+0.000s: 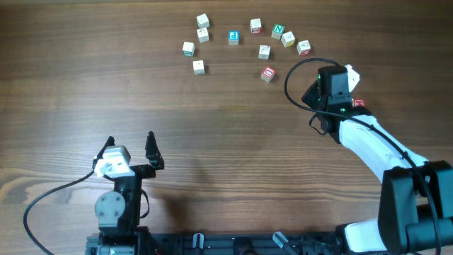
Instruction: Form a circle
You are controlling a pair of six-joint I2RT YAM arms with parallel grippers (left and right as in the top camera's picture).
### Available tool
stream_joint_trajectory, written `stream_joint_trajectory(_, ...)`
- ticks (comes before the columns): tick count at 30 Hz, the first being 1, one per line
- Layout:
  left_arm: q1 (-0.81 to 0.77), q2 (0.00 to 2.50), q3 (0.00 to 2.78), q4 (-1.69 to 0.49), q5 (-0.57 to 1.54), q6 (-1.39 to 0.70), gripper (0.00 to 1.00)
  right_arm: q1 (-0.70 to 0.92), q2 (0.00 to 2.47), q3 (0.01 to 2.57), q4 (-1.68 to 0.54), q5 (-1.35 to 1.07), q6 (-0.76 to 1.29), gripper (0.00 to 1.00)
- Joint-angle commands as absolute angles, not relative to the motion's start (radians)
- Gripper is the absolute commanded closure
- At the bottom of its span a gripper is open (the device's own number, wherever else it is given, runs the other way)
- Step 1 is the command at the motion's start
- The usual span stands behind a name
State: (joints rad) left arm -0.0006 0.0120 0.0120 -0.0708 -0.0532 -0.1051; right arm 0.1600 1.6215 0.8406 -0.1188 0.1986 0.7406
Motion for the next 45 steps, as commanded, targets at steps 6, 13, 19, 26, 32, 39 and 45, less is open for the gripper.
stream_joint_trajectory(6, 0.006, 0.003, 0.006, -0.070, -0.042, -0.082, 0.00, 0.134, 1.541, 0.860, -0.237, 0.300, 0.845, 0.96)
stream_joint_trajectory(13, 0.006, 0.003, 0.006, -0.070, -0.041, -0.082, 0.00, 0.022, 1.528, 0.860, -0.264, 0.210, 0.848, 0.96)
stream_joint_trajectory(19, 0.006, 0.003, 0.006, -0.070, -0.042, -0.082, 0.00, -0.088, 1.530, 0.858, -0.289, 0.094, 0.838, 0.96)
stream_joint_trajectory(26, 0.006, 0.003, 0.006, -0.070, -0.041, -0.082, 0.00, -0.093, 1.543, 0.857, -0.288, 0.096, 0.838, 0.96)
stream_joint_trajectory(32, 0.006, 0.003, 0.006, -0.070, -0.041, -0.082, 0.00, -0.093, 1.559, 0.857, -0.277, 0.084, 0.834, 0.96)
stream_joint_trajectory(39, 0.006, 0.003, 0.006, -0.070, -0.041, -0.082, 0.00, -0.093, 1.583, 0.857, -0.278, 0.096, 0.841, 0.96)
stream_joint_trajectory(45, 0.006, 0.003, 0.006, -0.070, -0.041, -0.082, 0.00, -0.093, 1.597, 0.857, -0.273, 0.112, 0.846, 0.96)
